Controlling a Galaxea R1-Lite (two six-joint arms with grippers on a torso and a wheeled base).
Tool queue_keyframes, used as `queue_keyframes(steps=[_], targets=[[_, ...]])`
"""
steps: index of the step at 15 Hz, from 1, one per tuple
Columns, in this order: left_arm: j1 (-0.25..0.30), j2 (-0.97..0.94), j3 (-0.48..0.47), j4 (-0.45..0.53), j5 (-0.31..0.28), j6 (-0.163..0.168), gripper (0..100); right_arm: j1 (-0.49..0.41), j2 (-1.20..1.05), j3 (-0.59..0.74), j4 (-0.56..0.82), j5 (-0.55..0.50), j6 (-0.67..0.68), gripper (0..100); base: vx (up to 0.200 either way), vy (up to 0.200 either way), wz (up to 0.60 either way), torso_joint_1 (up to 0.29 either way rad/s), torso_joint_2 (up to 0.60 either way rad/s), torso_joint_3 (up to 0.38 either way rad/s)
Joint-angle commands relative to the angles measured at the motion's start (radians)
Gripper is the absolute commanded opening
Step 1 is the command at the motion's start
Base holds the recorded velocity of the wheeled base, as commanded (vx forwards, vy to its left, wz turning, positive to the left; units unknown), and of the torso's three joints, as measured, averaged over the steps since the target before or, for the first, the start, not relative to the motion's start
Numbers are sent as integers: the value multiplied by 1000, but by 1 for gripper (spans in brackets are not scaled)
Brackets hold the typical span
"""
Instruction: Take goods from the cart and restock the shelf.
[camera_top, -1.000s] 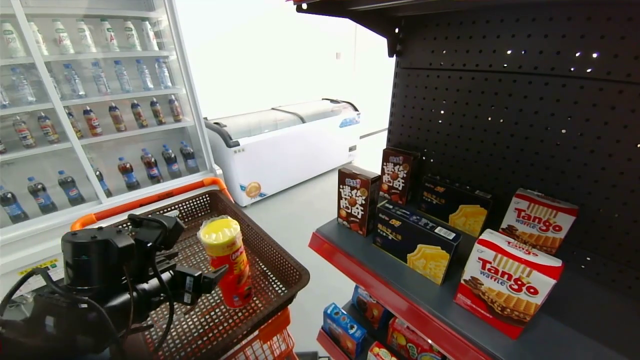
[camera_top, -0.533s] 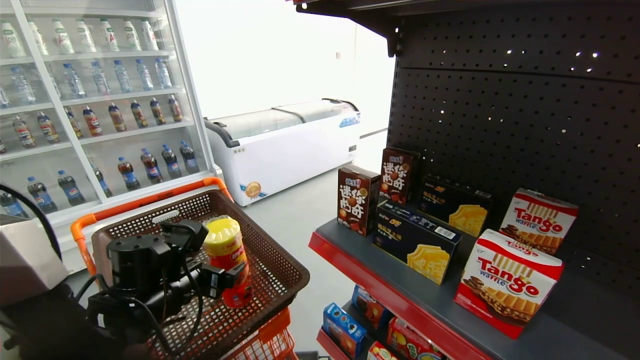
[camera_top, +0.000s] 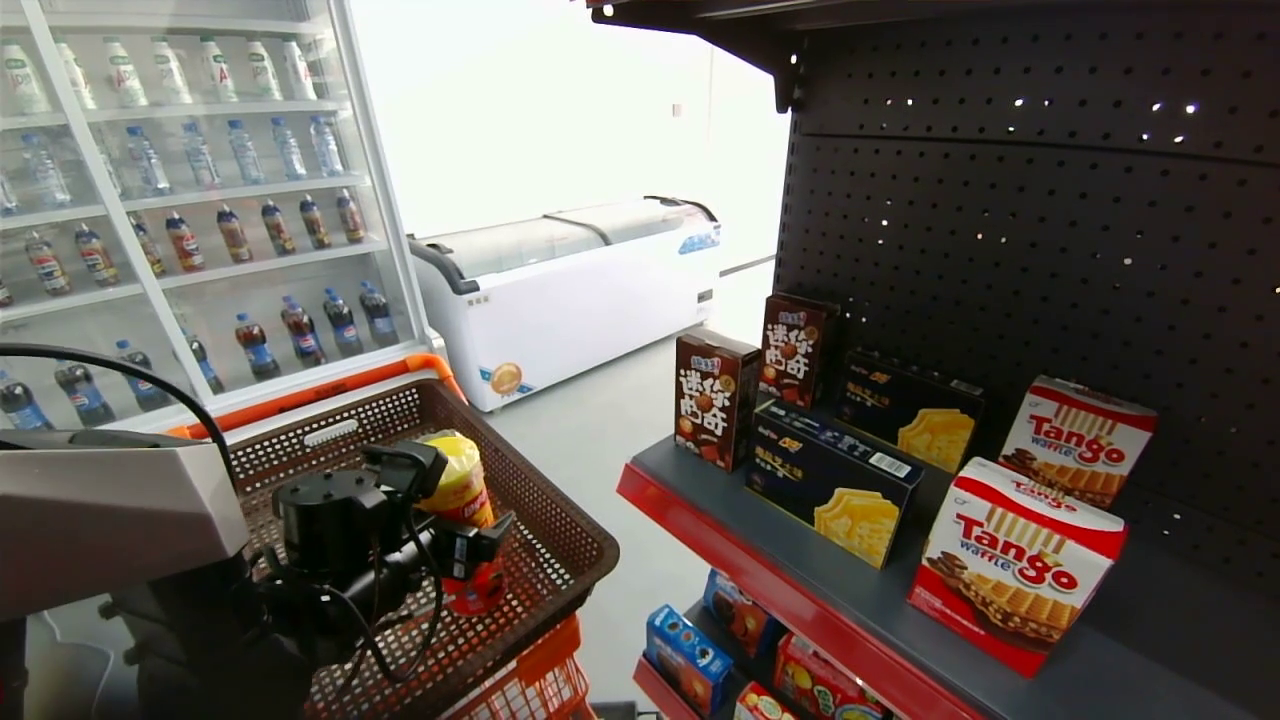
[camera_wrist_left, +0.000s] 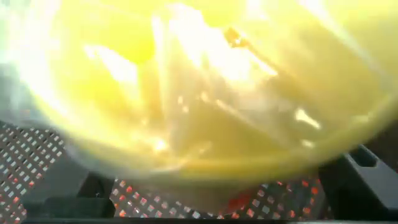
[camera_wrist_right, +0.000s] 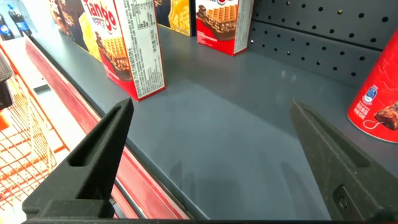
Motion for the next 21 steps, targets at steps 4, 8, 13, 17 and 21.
queue_keyframes(steps=[4, 8, 13, 17, 21], targets=[[-9, 17, -14, 4, 46, 7, 0, -1, 0, 0, 0, 0, 0, 100, 0, 0, 0, 0, 0, 0], [-49, -53, 10, 12, 83, 2, 0, 1, 0, 0, 0, 0, 0, 100, 0, 0, 0, 0, 0, 0], [-86, -173, -149, 227, 91, -24, 0, 1, 0, 0, 0, 0, 0, 100, 0, 0, 0, 0, 0, 0], [-98, -349, -184, 416, 16, -22, 0, 1, 0, 0, 0, 0, 0, 100, 0, 0, 0, 0, 0, 0], [-111, -579, -269, 808, -142, -28, 0, -1, 0, 0, 0, 0, 0, 100, 0, 0, 0, 0, 0, 0]])
